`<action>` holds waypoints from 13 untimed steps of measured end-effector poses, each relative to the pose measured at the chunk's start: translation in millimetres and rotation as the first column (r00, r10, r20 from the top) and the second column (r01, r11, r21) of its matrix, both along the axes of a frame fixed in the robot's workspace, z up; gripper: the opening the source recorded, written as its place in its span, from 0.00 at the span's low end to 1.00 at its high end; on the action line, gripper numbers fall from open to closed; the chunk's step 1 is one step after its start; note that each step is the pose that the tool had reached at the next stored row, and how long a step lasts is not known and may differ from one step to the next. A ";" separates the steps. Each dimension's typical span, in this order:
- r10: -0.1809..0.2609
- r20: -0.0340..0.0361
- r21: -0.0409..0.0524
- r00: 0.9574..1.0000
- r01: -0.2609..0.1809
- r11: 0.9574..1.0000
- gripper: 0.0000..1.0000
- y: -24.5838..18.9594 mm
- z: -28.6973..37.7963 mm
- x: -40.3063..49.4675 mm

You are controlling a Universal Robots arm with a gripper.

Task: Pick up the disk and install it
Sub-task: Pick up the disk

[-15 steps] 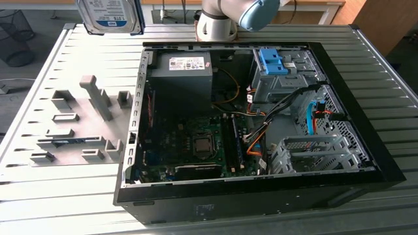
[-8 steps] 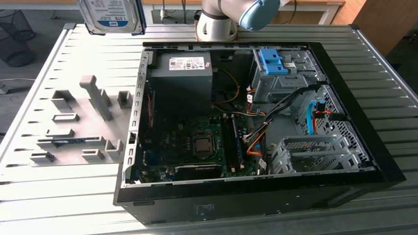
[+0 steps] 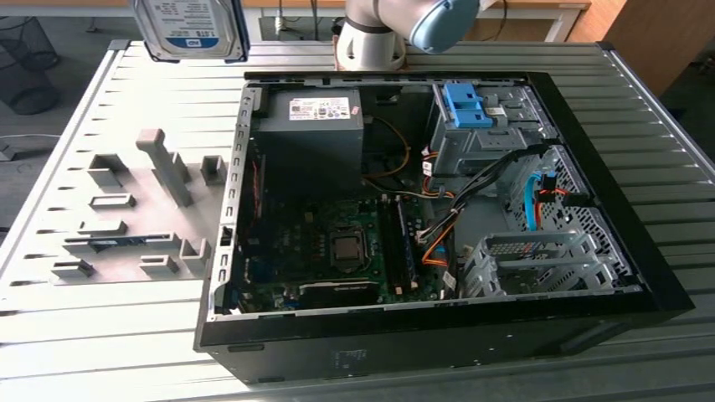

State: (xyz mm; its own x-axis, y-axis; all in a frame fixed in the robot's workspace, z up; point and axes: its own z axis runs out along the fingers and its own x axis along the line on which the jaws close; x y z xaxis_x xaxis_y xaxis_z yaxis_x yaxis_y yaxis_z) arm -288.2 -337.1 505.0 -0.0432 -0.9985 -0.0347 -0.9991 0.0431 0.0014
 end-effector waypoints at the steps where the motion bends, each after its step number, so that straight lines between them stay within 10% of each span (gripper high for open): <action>1: 0.000 0.000 0.000 1.000 0.000 1.000 0.37 -1.5 0.0 0.0; 13: 0.000 0.000 0.000 1.000 0.000 1.000 0.37 -3.5 0.0 10.0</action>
